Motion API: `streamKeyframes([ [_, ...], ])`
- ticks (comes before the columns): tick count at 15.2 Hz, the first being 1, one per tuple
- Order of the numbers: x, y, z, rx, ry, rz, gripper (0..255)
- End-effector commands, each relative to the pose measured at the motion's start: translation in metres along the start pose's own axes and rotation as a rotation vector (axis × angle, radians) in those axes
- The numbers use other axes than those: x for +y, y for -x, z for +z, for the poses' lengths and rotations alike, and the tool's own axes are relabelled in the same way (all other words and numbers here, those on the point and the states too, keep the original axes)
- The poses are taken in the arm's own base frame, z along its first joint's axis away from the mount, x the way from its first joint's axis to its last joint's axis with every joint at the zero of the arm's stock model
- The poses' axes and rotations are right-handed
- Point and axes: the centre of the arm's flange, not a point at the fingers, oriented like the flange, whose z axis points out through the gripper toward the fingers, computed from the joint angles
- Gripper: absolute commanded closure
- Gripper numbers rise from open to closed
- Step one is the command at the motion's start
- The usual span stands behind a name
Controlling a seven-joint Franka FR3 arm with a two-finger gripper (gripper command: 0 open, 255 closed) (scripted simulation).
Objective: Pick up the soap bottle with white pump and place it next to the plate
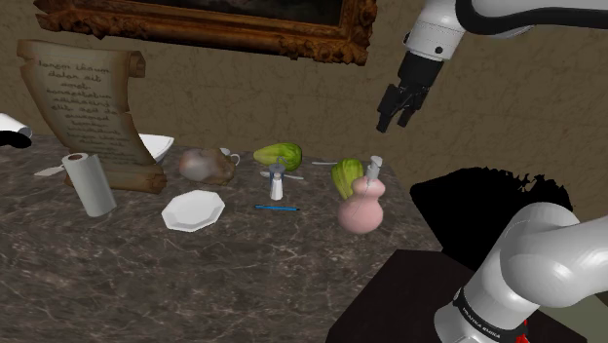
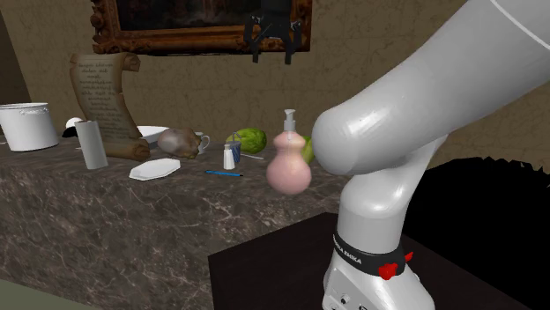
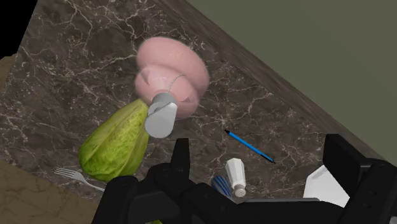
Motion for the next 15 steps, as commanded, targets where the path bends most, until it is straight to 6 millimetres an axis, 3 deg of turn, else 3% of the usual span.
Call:
streamKeyframes([
  [1,0.0,0.0,0.0,0.0,0.0,0.0,0],
  [13,0.08,-0.048,0.125,-0.049,0.059,0.083,0],
  [15,0.085,-0.05,0.137,-0.052,0.062,0.087,0],
])
